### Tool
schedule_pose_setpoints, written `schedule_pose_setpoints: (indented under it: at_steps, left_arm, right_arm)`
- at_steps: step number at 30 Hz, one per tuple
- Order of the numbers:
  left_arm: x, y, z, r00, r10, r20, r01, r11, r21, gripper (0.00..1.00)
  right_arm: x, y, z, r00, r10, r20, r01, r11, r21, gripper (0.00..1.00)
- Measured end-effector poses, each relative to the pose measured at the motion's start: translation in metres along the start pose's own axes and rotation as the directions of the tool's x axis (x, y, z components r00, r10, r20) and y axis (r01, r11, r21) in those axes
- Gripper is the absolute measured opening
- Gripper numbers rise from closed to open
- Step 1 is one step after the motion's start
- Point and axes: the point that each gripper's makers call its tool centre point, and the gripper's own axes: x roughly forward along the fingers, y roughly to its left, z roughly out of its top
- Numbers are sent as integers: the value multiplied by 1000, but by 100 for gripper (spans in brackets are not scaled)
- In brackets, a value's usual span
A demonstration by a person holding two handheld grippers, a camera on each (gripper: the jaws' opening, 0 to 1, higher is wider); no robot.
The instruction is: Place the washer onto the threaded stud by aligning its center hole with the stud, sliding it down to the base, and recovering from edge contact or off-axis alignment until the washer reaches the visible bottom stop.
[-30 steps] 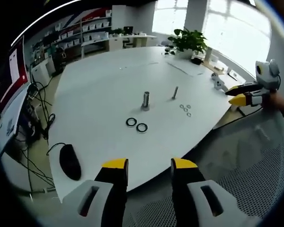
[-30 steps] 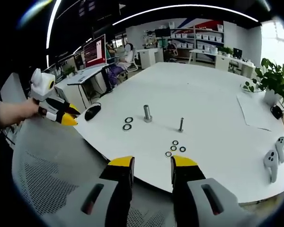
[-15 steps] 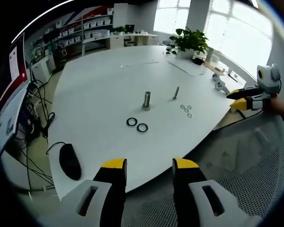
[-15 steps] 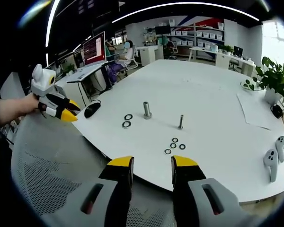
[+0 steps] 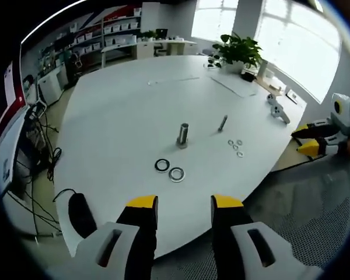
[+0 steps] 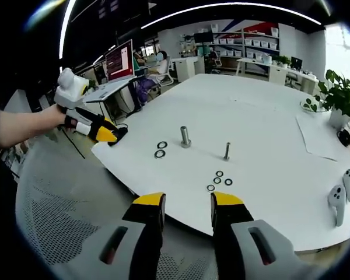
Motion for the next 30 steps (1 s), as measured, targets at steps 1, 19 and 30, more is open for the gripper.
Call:
schedule_pose_setpoints:
  at_steps: [1, 19, 30]
  left_arm:
    - [4, 0, 1, 1000, -2, -9, 2, 1000, 5, 34]
    - [76, 1, -7, 975, -32, -221, 50, 996, 74, 34]
    - [120, 1, -16, 943, -25, -333, 70, 990, 125, 36]
  right_arm:
    - [0, 0, 0, 1000, 0, 0, 0, 1000, -3, 33]
    - [-1, -2, 2, 1000, -6, 15, 6, 1000, 15, 32]
    - [-3, -7, 3, 999, -30, 25, 29, 999, 17, 32]
